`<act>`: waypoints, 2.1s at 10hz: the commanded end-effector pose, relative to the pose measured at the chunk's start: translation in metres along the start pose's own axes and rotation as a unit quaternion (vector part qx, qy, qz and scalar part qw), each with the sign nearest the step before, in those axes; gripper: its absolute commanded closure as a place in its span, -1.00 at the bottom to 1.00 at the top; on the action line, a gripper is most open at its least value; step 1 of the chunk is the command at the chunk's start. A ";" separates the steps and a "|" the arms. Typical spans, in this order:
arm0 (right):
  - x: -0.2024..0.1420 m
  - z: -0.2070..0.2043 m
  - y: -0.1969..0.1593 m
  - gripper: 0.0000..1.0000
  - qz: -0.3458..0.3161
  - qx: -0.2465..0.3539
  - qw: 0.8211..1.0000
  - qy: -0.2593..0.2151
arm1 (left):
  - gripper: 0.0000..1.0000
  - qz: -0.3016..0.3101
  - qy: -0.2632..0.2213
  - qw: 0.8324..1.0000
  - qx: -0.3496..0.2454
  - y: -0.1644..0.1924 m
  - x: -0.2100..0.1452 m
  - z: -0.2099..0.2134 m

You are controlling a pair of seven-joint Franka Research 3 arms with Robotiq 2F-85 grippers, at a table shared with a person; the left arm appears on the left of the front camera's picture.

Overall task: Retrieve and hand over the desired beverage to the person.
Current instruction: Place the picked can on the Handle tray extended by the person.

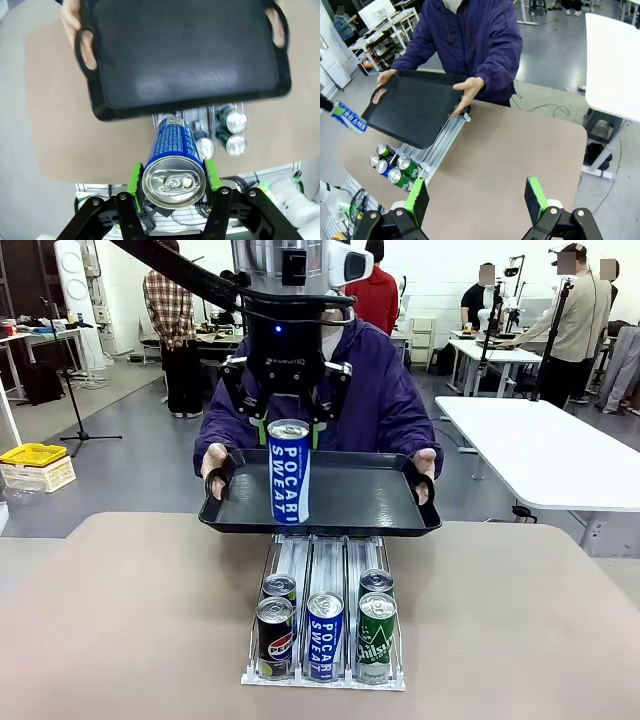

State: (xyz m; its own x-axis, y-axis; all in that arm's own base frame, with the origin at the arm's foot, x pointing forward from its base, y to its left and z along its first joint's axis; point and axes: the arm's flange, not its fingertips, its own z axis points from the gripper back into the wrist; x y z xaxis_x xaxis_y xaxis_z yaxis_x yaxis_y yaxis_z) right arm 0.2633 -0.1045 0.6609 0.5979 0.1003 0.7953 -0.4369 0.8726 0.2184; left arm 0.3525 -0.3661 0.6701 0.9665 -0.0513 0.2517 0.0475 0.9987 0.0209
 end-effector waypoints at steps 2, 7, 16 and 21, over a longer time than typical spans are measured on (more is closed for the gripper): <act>0.000 -0.001 0.000 -1.00 0.001 0.006 1.000 0.000 | -0.16 0.050 0.051 0.997 -0.023 0.038 0.075 -0.007; 0.000 -0.001 0.000 -1.00 0.001 0.006 1.000 0.000 | -0.16 0.099 0.074 0.992 -0.015 0.070 0.133 -0.053; 0.000 -0.001 0.000 -1.00 0.001 0.006 1.000 0.000 | -0.16 0.073 0.087 0.993 0.013 0.052 0.134 -0.087; 0.000 -0.001 0.000 -1.00 0.001 0.006 1.000 0.000 | -1.00 0.067 0.086 0.994 0.012 0.057 0.132 -0.087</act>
State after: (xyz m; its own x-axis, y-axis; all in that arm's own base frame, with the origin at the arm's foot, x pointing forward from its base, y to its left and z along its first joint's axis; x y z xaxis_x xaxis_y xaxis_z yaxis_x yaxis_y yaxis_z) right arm 0.2633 -0.1046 0.6609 0.5980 0.1002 0.7952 -0.4364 0.8729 0.2183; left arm 0.5041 -0.3180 0.6172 0.9919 0.1027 0.0742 -0.1032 0.9947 0.0023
